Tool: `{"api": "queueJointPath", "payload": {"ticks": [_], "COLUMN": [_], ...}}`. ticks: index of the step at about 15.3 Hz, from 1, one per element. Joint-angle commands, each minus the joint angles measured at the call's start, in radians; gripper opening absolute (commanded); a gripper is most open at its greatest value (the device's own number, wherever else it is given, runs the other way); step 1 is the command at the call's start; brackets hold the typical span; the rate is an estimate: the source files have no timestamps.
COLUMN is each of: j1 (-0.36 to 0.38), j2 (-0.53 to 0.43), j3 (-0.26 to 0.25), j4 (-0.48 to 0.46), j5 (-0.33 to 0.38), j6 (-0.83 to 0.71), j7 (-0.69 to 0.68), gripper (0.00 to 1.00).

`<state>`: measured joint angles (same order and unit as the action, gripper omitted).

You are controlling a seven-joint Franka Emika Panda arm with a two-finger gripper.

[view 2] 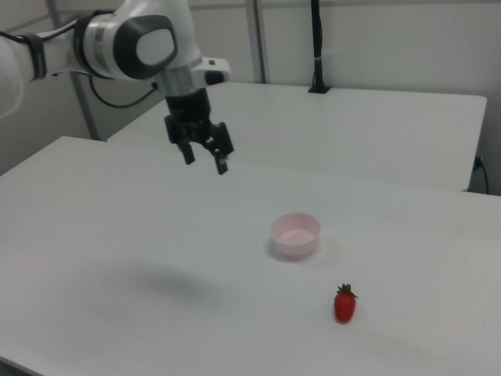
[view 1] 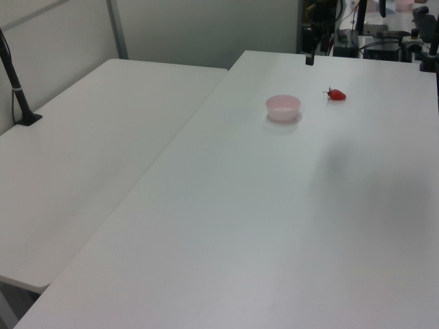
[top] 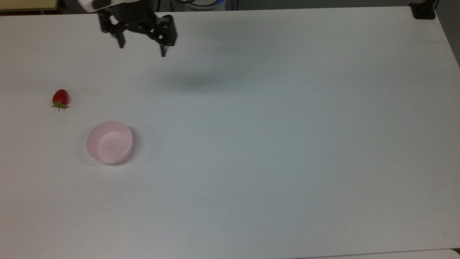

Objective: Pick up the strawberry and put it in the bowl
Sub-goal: 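Move the open gripper over the red strawberry and lower it, then close the gripper on the red strawberry and lift it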

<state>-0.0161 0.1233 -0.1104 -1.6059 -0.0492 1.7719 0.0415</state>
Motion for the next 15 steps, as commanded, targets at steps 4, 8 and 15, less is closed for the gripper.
{"api": "queueJointPath", "payload": {"ticks": [4,8,15], "j1": [-0.221,-0.315,-0.392], "j2": [0.134,0.222,0.366], "j3": [-0.003,-0.003,-0.003], "j4": [0.006,0.006,-0.002], "j5": [-0.008,-0.008,-0.027], "j6": [0.188,0.264,0.380], "j7": [-0.143,-0.299,-0.472], "gripper": [1.00,1.00,0.89]}}
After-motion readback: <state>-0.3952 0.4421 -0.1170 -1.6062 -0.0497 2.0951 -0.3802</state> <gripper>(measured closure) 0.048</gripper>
